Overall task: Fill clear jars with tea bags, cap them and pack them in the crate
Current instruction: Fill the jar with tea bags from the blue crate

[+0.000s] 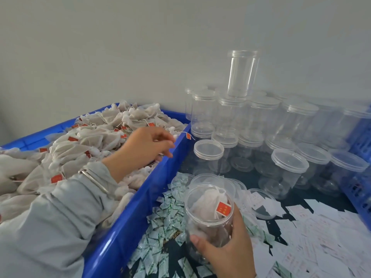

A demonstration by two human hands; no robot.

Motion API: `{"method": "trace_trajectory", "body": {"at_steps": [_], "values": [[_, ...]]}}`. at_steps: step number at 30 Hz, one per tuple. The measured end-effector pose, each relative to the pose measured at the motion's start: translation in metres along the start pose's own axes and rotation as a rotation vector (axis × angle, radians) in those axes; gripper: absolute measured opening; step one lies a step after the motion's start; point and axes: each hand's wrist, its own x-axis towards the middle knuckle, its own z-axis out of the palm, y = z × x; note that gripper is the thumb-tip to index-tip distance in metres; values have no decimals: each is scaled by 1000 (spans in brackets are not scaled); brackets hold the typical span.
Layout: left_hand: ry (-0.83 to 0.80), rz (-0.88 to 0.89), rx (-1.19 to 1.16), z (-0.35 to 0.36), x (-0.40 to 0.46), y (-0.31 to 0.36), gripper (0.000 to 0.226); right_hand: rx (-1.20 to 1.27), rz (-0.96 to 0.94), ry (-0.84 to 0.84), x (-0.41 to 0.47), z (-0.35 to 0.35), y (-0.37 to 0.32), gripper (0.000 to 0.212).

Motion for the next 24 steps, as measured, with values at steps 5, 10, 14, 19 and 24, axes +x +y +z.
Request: {"method": "trace_trajectory", "body": {"at_steps": [5, 10, 14, 19, 24], "values": [[309, -92, 272, -44, 23, -33, 12, 67, -22, -21, -1, 1, -1, 87], [1, -116, 761, -39, 27, -59, 23, -3, -34, 35, -5, 4, 3, 89], [-238, -174, 857, -26, 27, -73, 39, 63, -151, 111, -8, 6, -3, 92], [-318, -165, 973, -15, 29, -85, 55, 85, -200, 211, -4, -1, -8, 95], [-474, -113, 1143, -6, 36, -87, 47, 50, -99, 128, -5, 3, -3, 104]]}}
